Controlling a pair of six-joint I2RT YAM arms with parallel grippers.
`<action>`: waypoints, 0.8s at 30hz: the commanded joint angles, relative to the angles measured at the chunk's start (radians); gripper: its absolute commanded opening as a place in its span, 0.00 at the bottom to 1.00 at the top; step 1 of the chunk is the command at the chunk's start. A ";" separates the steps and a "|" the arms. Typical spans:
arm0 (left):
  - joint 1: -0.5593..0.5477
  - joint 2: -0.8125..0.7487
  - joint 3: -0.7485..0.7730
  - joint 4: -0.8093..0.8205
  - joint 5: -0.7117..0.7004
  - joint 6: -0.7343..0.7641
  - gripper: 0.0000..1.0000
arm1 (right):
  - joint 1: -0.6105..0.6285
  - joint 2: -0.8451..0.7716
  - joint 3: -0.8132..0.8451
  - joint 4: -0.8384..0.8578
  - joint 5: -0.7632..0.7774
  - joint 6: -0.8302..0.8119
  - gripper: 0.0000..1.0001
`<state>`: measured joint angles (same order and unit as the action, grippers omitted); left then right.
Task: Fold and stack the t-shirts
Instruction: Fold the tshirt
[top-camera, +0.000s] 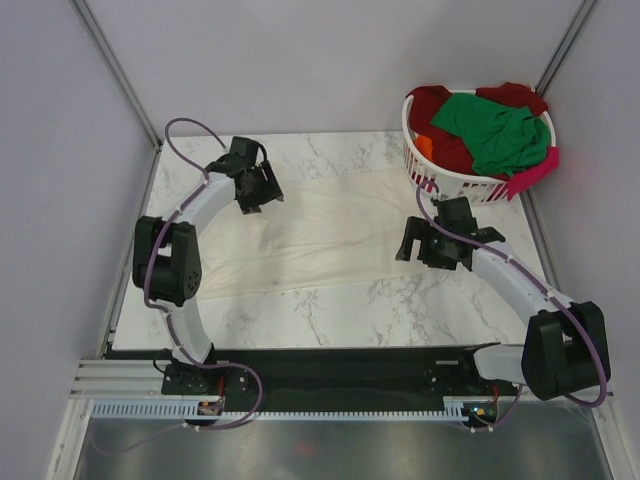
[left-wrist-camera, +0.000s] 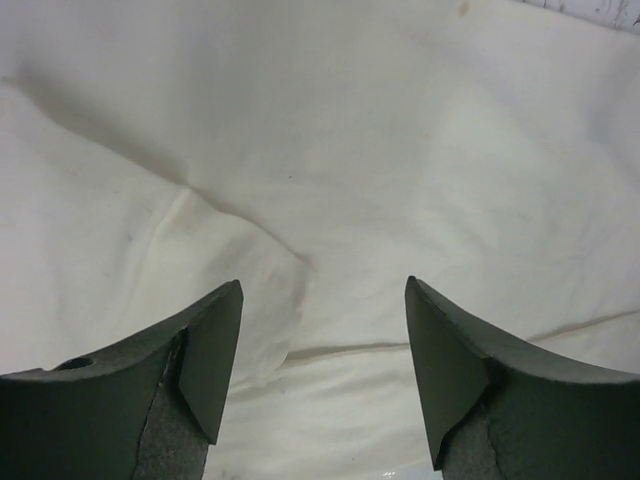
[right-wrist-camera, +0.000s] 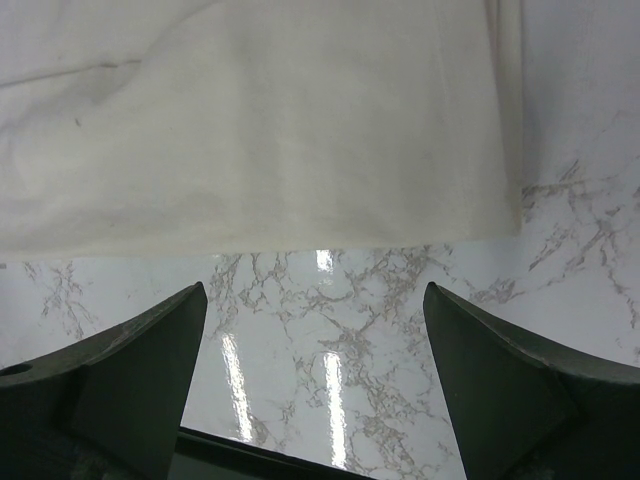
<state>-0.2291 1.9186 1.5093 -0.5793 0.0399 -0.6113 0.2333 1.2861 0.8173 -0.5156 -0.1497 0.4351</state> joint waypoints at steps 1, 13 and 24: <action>0.002 -0.188 -0.059 -0.063 -0.132 -0.018 0.74 | 0.006 0.010 0.037 0.034 0.007 0.000 0.98; 0.031 -0.253 -0.406 0.009 -0.160 -0.051 0.69 | 0.084 0.353 0.247 0.255 -0.091 0.045 0.98; 0.039 -0.282 -0.558 0.030 -0.179 -0.077 0.67 | 0.084 0.420 0.054 0.307 0.010 0.097 0.98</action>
<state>-0.1955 1.6726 0.9955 -0.5724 -0.1043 -0.6399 0.3172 1.7153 0.9726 -0.2108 -0.1940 0.4942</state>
